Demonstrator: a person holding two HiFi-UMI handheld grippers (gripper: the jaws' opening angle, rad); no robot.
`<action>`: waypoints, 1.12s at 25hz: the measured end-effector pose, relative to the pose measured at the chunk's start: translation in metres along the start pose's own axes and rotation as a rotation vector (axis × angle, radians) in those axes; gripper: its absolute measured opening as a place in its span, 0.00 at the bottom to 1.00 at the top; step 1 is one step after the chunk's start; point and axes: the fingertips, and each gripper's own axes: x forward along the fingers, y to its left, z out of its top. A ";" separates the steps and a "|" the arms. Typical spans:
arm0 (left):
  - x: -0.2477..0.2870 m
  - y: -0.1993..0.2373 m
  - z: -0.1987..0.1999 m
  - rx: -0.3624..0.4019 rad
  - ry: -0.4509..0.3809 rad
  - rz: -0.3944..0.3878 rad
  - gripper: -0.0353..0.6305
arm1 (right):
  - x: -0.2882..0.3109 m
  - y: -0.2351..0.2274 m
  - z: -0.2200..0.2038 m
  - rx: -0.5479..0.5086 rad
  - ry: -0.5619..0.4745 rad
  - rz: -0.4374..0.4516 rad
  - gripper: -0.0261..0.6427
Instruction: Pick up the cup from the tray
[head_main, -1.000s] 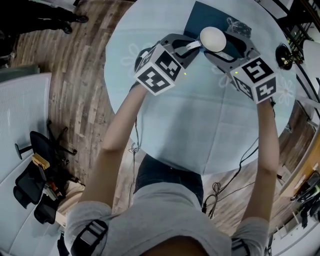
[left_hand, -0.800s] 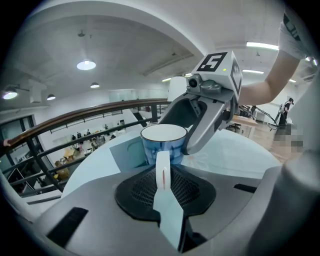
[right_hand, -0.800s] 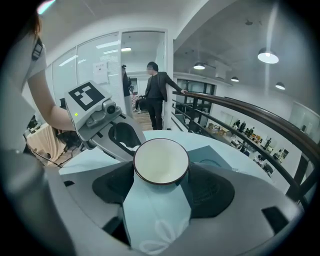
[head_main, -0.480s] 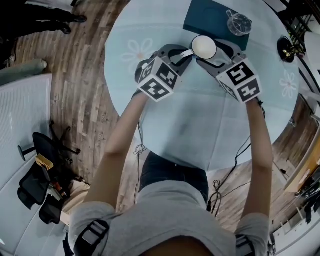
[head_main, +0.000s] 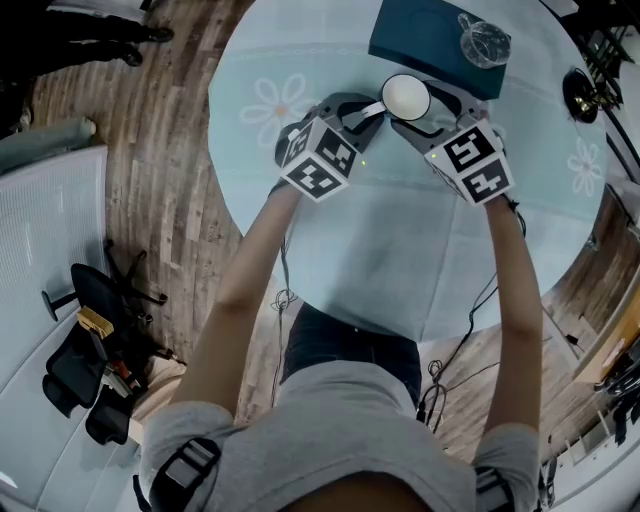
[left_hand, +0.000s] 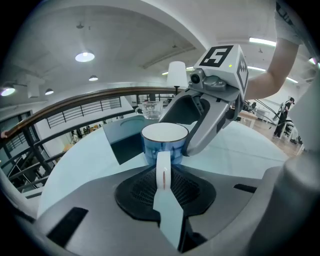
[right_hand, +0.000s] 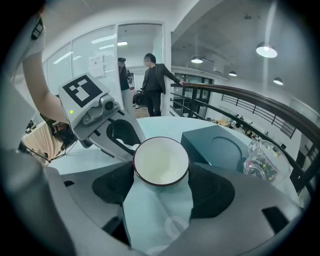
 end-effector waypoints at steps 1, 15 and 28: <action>0.001 -0.001 -0.002 -0.005 0.002 -0.002 0.15 | 0.002 0.000 -0.002 -0.001 0.003 0.002 0.48; 0.002 0.001 -0.009 -0.025 -0.029 -0.014 0.15 | 0.006 0.004 0.001 -0.040 -0.028 -0.029 0.48; -0.031 0.008 -0.012 -0.192 -0.067 0.029 0.21 | -0.018 0.005 0.007 0.208 -0.231 -0.067 0.48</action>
